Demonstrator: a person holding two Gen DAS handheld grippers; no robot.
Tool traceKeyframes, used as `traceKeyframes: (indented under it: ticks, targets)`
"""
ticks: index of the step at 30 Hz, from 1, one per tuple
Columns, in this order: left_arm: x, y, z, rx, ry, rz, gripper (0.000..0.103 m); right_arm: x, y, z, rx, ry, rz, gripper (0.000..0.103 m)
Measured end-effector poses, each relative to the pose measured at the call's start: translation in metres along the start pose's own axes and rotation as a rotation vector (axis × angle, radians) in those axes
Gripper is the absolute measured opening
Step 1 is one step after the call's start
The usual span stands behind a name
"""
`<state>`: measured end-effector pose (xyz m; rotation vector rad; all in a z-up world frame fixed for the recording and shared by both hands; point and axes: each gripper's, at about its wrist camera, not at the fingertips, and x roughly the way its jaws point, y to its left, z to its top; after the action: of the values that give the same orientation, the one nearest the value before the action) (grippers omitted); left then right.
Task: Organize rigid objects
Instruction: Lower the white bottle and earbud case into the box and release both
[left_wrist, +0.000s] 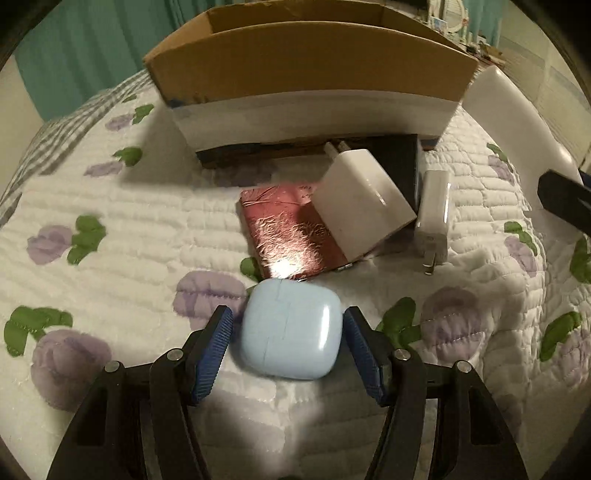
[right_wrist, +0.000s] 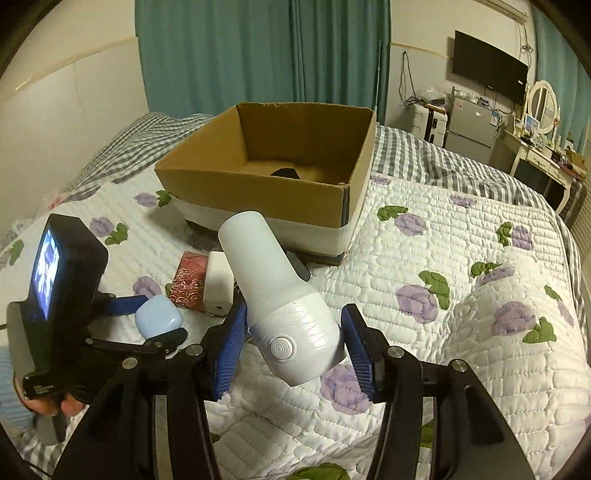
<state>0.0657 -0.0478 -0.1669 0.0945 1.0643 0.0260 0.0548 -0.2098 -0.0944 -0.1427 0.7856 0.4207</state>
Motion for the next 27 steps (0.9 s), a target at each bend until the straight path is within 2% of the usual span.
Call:
traceKeyframes:
  ticks: [1,2,6,13,17,20,23,27]
  targets:
    - [-0.001,0.000,0.000,0.002,-0.006,-0.003,0.053,-0.001,0.000,0.000,0.001,-0.002,0.001,0.052]
    - [-0.003,-0.001,-0.001,0.004,-0.011,-0.015,0.052,-0.002,0.000,-0.001,0.001,-0.006,-0.001,0.052]
    - [-0.017,-0.005,-0.008,-0.004,-0.036,-0.037,0.052,-0.009,0.000,0.000,0.004,-0.020,-0.011,0.052]
    - [-0.084,-0.002,-0.004,-0.041,-0.192,-0.081,0.052,-0.040,0.002,0.021,0.005,-0.083,-0.009,0.052]
    - [-0.120,0.008,0.029,-0.050,-0.299,-0.086,0.052,-0.059,0.003,0.054,-0.008,-0.150,0.004,0.052]
    - [-0.136,0.017,0.067,-0.047,-0.364,-0.089,0.052,-0.067,0.002,0.086,-0.015,-0.209,0.007,0.052]
    - [-0.138,0.030,0.105,-0.071,-0.402,-0.091,0.052,-0.065,0.001,0.119,-0.021,-0.257,-0.002,0.052]
    - [-0.127,0.041,0.154,-0.080,-0.423,-0.088,0.052,-0.045,-0.003,0.153,-0.009,-0.279,-0.007,0.052]
